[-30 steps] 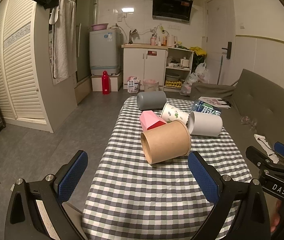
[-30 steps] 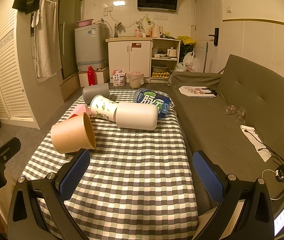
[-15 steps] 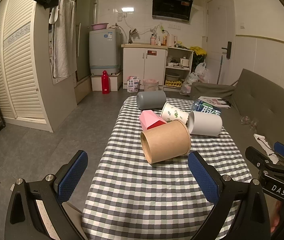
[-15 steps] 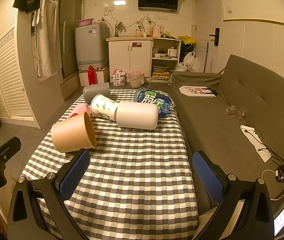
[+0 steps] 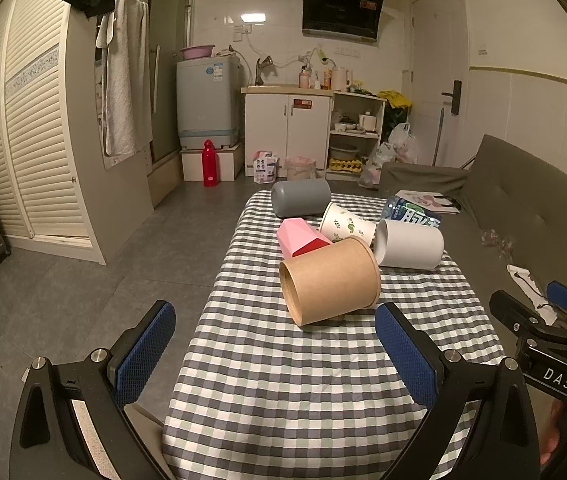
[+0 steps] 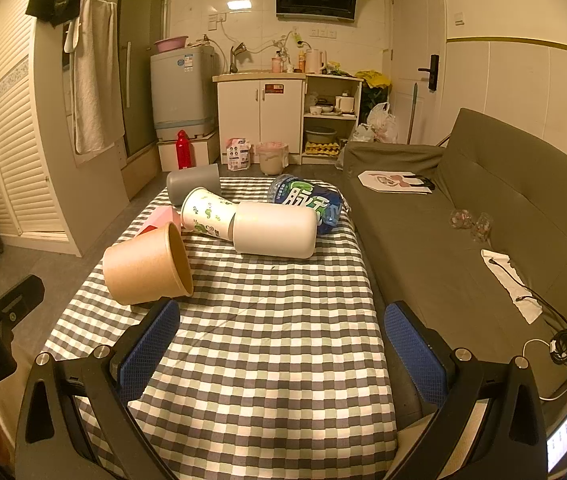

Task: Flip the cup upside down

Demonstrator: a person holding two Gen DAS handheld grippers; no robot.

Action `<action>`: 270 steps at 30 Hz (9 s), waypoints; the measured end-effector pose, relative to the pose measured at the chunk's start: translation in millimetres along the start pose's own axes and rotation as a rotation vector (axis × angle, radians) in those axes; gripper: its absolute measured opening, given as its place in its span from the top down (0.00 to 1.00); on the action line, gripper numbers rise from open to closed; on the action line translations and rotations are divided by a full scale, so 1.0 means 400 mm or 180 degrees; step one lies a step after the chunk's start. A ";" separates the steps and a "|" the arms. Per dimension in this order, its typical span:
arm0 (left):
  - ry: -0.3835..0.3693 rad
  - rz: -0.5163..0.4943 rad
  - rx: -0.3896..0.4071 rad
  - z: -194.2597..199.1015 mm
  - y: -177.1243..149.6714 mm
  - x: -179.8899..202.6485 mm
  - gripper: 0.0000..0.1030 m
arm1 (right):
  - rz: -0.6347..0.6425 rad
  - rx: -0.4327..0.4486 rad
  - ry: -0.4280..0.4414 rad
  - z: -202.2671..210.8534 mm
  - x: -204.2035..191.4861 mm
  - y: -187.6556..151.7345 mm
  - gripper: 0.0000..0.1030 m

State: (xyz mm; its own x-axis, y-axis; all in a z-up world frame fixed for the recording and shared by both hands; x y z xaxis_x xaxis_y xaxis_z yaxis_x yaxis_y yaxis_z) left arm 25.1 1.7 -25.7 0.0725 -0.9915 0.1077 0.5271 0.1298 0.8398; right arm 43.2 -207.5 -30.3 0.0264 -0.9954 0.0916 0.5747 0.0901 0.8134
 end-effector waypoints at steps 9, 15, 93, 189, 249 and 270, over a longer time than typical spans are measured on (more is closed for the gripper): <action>-0.0002 -0.0013 -0.0012 0.000 -0.001 -0.001 0.00 | 0.0004 -0.0015 0.0002 -0.004 -0.002 -0.004 0.00; -0.0001 -0.0002 -0.0075 -0.003 0.002 -0.003 0.00 | 0.0011 -0.0046 0.0021 -0.004 -0.004 -0.005 0.00; 0.0328 0.0148 -0.1010 -0.122 0.035 -0.119 0.00 | 0.0023 -0.1779 0.0928 -0.176 -0.179 0.016 0.41; -0.0452 -0.0707 -0.0871 -0.284 -0.062 0.321 0.39 | -0.0397 -0.1297 0.0088 -0.204 0.219 -0.036 0.15; -0.0301 -0.0023 -0.0075 -0.048 -0.006 0.025 0.02 | 0.0003 -0.0193 0.0133 -0.023 0.026 -0.034 0.00; -0.0182 -0.0055 -0.0075 -0.051 -0.008 0.014 0.02 | -0.0015 -0.0147 0.0084 -0.013 0.029 -0.031 0.00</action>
State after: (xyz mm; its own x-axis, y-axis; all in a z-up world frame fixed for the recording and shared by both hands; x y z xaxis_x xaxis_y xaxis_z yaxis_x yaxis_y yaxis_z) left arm 41.1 -4.1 -38.6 0.0150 -0.9922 0.1241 0.5477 0.1120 0.8291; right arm 40.6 -220.3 -42.0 0.0449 -0.9964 0.0722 0.6119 0.0845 0.7864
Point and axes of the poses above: each gripper's, at about its wrist camera, not at the fingertips, and z roughly against the way its jaws point, x to its right, y to its top, the point moved 3 cm from there along -z, roughly the way its jaws point, and after that the axes turned 5 degrees about z, right-handed, at the moved point
